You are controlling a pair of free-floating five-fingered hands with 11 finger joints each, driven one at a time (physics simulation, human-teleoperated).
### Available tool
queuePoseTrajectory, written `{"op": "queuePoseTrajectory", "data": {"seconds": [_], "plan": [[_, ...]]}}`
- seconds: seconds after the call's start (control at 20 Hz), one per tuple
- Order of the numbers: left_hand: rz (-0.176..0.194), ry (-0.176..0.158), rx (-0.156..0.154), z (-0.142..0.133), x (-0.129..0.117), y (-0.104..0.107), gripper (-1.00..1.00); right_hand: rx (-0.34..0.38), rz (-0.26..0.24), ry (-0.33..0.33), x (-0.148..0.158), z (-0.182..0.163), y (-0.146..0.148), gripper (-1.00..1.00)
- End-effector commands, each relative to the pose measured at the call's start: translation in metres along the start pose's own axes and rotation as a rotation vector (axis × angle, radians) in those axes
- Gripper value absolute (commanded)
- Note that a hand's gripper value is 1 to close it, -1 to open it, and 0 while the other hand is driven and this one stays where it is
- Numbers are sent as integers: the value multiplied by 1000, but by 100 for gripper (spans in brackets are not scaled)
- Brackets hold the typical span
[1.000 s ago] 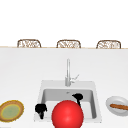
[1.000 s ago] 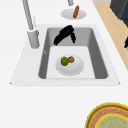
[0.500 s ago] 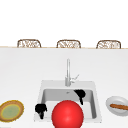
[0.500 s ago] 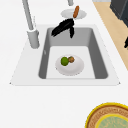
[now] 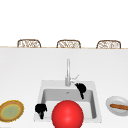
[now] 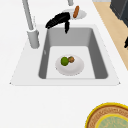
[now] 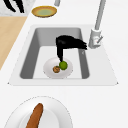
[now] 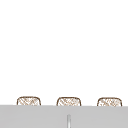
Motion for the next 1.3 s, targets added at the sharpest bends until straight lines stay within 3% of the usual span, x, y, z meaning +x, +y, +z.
{"op": "queuePoseTrajectory", "data": {"seconds": [0.0, 0.4, 0.75, 0.85, 1.0, 1.25], "plan": [[0, 0, 0, 0, 0, 0, 0, -46, 15, 2, -6, -11, -20, -100], [0, 0, 0, 0, 0, 0, 0, -99, 28, 1, -15, -8, -66, -100], [0, 0, 0, 0, 0, 0, 0, -77, 17, 0, -23, -28, -97, -100], [0, 0, 0, 0, 0, 0, 0, -10, -5, -7, -28, -43, -99, -100], [0, 0, 0, 0, 0, 0, 0, 12, -12, -8, -33, -58, -109, -100], [0, 0, 0, 0, 0, 0, 0, 114, -24, -2, -35, -81, -112, -100]]}}
